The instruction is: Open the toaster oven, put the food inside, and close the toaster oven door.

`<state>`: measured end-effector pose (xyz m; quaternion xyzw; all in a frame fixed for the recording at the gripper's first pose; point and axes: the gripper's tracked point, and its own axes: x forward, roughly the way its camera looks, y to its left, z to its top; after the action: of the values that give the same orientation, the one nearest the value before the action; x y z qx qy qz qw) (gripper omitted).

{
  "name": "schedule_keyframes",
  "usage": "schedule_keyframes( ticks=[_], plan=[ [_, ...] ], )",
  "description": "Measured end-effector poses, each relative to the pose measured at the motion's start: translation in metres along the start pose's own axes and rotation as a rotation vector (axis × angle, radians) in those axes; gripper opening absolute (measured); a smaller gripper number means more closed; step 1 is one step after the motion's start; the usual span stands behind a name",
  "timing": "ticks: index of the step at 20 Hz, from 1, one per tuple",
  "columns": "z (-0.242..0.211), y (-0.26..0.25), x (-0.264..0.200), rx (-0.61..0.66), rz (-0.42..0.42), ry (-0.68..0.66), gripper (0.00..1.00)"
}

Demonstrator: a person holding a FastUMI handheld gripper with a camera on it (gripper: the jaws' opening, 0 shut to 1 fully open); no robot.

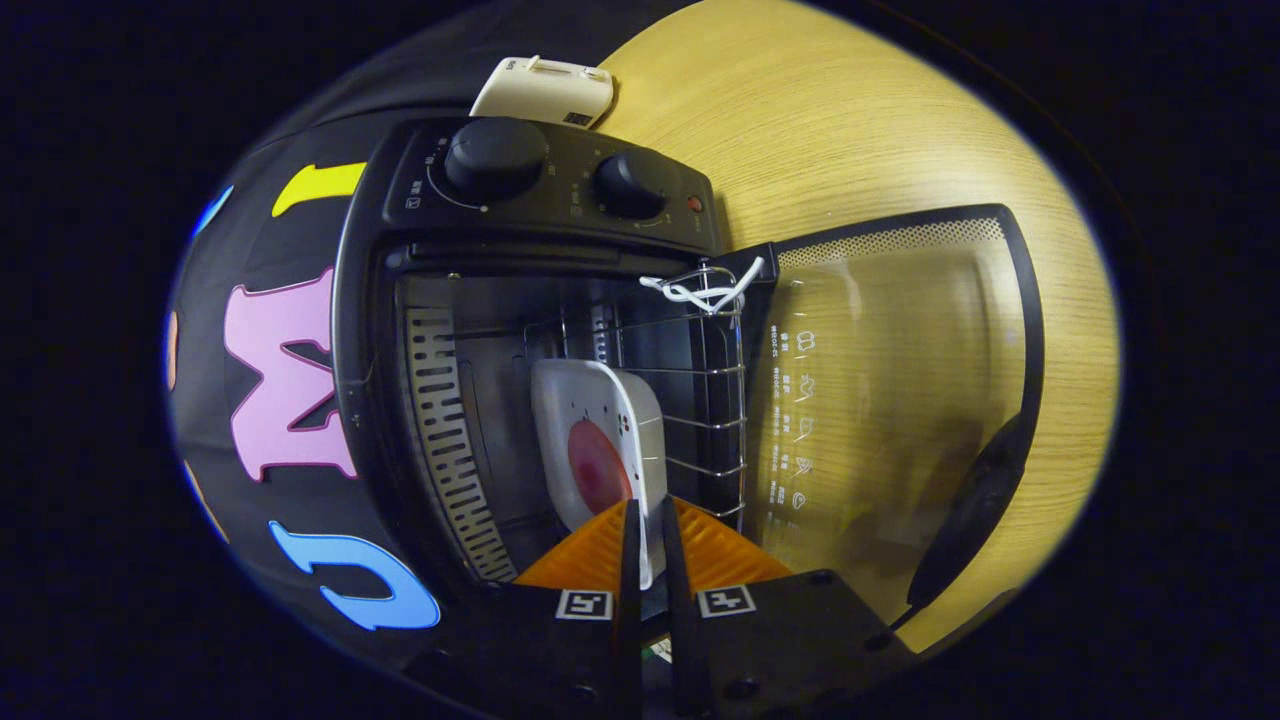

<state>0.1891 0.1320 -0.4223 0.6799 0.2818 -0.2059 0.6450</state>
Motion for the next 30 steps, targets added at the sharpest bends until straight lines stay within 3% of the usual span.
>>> schedule_keyframes(
  ticks=[2,6,7,12,17,20,22,24,28,30],
  plan=[
    [-0.001,0.005,-0.006,-0.010,0.017,0.008,0.31],
    [-0.007,0.002,-0.026,-0.059,0.030,0.054,0.79],
    [-0.007,0.000,-0.024,-0.077,0.019,0.056,1.00],
    [-0.013,0.014,-0.062,-0.180,0.073,0.092,0.98],
    [-0.033,0.026,-0.119,-0.588,0.164,0.123,0.98],
    [-0.030,0.021,-0.143,-0.904,0.205,0.083,0.98],
    [-0.035,0.012,-0.156,-1.107,0.166,0.059,0.98],
    [-0.023,-0.016,-0.164,-1.273,0.055,0.057,0.98],
    [-0.023,-0.060,-0.164,-1.460,-0.058,0.099,0.99],
    [-0.028,-0.080,-0.160,-1.486,-0.100,0.137,0.99]
  ],
)
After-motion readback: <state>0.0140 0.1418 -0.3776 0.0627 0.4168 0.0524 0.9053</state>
